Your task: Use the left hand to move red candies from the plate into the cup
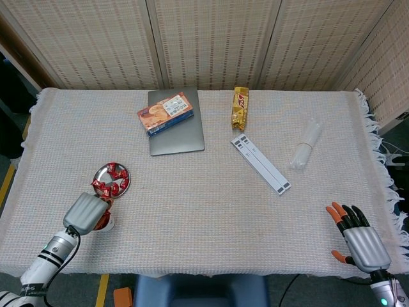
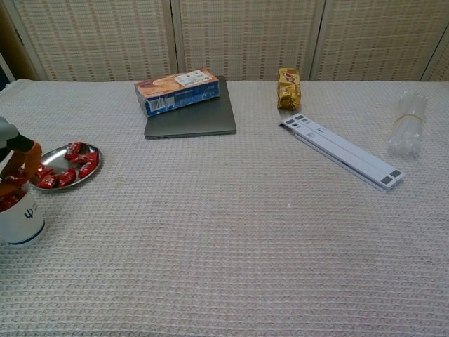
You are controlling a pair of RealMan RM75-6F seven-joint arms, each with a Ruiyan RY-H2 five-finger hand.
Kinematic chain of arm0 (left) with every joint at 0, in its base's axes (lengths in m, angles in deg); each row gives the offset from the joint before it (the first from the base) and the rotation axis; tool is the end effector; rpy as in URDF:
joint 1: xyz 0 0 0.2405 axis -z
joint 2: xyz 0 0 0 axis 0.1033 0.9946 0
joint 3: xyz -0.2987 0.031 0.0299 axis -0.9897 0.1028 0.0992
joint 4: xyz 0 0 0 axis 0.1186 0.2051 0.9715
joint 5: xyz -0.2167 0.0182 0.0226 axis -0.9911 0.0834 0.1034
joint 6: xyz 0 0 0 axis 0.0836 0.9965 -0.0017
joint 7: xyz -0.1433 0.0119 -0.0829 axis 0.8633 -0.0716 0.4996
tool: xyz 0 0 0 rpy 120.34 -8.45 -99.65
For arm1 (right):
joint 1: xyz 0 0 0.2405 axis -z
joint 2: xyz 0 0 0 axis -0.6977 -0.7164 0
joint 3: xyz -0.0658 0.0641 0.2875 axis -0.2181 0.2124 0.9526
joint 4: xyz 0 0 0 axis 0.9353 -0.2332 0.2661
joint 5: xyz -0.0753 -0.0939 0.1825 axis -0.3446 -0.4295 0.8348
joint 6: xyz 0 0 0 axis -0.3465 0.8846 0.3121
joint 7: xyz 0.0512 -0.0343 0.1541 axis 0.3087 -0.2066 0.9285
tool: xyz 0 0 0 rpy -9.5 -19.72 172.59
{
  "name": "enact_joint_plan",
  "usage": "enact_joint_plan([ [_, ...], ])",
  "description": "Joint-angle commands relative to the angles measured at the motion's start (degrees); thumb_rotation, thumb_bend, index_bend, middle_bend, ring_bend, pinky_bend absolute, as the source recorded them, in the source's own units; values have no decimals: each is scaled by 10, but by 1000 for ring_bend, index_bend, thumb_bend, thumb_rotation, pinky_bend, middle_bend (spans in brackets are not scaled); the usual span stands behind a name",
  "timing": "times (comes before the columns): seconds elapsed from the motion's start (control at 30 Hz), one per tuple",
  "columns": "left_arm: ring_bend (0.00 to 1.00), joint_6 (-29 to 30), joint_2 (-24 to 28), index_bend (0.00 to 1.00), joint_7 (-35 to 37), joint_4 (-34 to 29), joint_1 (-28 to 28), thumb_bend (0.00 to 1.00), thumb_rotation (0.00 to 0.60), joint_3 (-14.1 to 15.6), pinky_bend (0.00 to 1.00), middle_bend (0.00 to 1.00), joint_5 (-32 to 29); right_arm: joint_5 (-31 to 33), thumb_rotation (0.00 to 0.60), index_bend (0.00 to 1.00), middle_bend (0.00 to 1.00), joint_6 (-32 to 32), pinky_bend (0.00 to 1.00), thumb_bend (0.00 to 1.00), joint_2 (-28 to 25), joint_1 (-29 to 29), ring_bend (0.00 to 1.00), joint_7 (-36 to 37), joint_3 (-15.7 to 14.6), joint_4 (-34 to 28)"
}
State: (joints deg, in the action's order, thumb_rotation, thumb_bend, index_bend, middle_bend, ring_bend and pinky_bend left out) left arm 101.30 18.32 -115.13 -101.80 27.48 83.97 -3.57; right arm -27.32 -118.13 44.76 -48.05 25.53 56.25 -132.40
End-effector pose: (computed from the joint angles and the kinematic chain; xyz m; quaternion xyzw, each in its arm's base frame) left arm -0.2626 0.3069 0.0796 -0.8175 -0.2216 -0.2149 0.4862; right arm -0.3647 -0.1651 0.1351 0.6874 -0.4064 0.2789 0.5334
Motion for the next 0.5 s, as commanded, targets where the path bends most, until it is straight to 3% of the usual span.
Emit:
enact_joint_plan([
  [0.03,547,0,2,458,3,2,-5,404,600,0,1000,537,4,-1,600,0,0,0,0,63,0,0,0,0,0,0],
  [0.23,543,-20,3,399,-1,9,-10,403,600,0,1000,501,-2,-1,600,0,0,0,0,64,1,0,0,0,0,0],
  [0.37,451,-26,6,234,-5,5,-11,398,600,-4,1000,356,-4,-1,600,0,0,-2,0,63,0,1,0,1,0,0],
  [0.5,366,-26,13,143,-8,-5,-14,392,600,-5,1000,273,2,1,600,0,0,0,0,64,1,0,0,-1,0,1],
])
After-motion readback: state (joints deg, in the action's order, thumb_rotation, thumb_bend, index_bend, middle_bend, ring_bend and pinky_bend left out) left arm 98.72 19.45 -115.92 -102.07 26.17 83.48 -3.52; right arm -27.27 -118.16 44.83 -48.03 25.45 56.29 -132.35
